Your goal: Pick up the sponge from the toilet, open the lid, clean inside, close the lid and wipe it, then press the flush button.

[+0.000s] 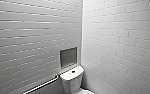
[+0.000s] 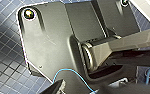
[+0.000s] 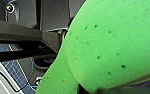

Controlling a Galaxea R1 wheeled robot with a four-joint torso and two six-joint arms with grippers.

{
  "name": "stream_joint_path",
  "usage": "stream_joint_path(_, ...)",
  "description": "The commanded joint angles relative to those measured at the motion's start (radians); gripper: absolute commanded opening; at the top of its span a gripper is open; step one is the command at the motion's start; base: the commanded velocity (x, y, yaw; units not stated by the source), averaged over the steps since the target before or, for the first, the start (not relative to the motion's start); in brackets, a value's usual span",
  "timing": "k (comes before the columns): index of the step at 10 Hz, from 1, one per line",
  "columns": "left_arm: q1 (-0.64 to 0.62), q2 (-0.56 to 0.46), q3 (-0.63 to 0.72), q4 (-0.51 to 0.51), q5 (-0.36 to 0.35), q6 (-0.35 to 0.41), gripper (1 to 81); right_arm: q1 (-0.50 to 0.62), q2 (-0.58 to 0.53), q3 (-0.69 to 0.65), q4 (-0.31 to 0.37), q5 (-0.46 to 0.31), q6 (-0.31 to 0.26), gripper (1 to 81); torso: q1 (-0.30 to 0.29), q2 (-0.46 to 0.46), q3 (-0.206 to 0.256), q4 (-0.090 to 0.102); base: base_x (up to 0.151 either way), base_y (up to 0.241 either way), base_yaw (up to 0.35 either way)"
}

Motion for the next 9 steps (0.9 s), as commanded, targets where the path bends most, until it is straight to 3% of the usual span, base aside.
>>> stream_joint_path(1,-0.051,-0.002,0.002,-0.008,0.056,-0.012,81.1,0.09,0.035,0.004,0.109,-0.146,-0.208,1.0,0.0,0.0,0.0,0.0,0.0,0.0,0.0)
stream_joint_path(2,-0.052,-0.004,0.002,-0.01,0.053,-0.017,81.1,0.106,0.035,0.0,0.232,-0.145,-0.349,1.0,0.0,0.0,0.0,0.0,0.0,0.0,0.0)
stream_joint_path(3,-0.052,-0.002,0.002,-0.016,0.051,-0.017,81.1,0.12,0.029,-0.002,0.438,-0.143,-0.552,1.0,0.0,0.0,0.0,0.0,0.0,0.0,0.0)
stream_joint_path(4,-0.052,-0.001,0.002,-0.026,0.051,-0.017,81.1,0.126,0.02,0.004,0.607,-0.14,-0.712,1.0,0.0,0.0,0.0,0.0,0.0,0.0,0.0)
stream_joint_path(5,-0.051,-0.002,0.007,-0.025,0.051,-0.017,81.1,0.129,0.02,0.004,0.724,-0.141,-0.812,1.0,0.0,0.0,0.0,0.0,0.0,0.0,0.0)
stream_joint_path(6,-0.052,-0.004,0.012,-0.025,0.05,-0.016,81.1,0.135,0.02,0.0,0.731,-0.143,-0.84,1.0,0.0,0.0,0.0,0.0,0.0,0.0,0.0)
stream_joint_path(7,-0.051,-0.008,0.024,-0.025,0.051,-0.016,81.1,0.141,0.014,-0.004,0.74,-0.155,-0.834,1.0,0.0,0.0,0.0,0.0,0.0,0.0,0.0)
stream_joint_path(9,-0.052,-0.075,0.15,-0.022,0.05,-0.011,81.1,0.173,0.027,-0.008,0.733,-0.237,-0.832,1.0,0.0,0.0,0.0,0.0,0.0,0.0,0.0)
